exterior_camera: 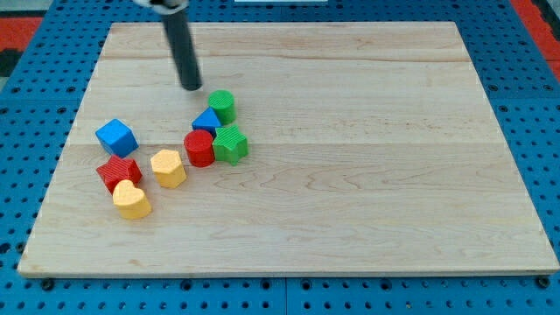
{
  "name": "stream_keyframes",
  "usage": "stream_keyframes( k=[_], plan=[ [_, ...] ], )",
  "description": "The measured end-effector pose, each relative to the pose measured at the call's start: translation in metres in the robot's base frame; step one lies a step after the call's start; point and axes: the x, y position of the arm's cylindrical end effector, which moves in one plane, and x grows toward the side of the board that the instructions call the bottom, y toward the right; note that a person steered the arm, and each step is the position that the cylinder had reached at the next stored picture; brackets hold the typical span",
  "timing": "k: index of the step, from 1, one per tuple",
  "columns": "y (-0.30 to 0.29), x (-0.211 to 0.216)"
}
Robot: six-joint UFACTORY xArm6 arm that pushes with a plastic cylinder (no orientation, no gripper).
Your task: Adjust the group of blocks at the bottom left on the board
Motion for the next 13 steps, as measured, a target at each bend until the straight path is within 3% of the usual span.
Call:
stream_keyframes(
  k=[1,3,6,8,9,11,12,13],
  plan=[
    [0.072,0.01],
    [0.022,0.087],
    [-0.004,0.117],
    [0.015,0.035],
    [-0.025,0.041],
    [-0.076,0.117],
    [-0.057,0.073],
    [0.013,0.048]
  ],
)
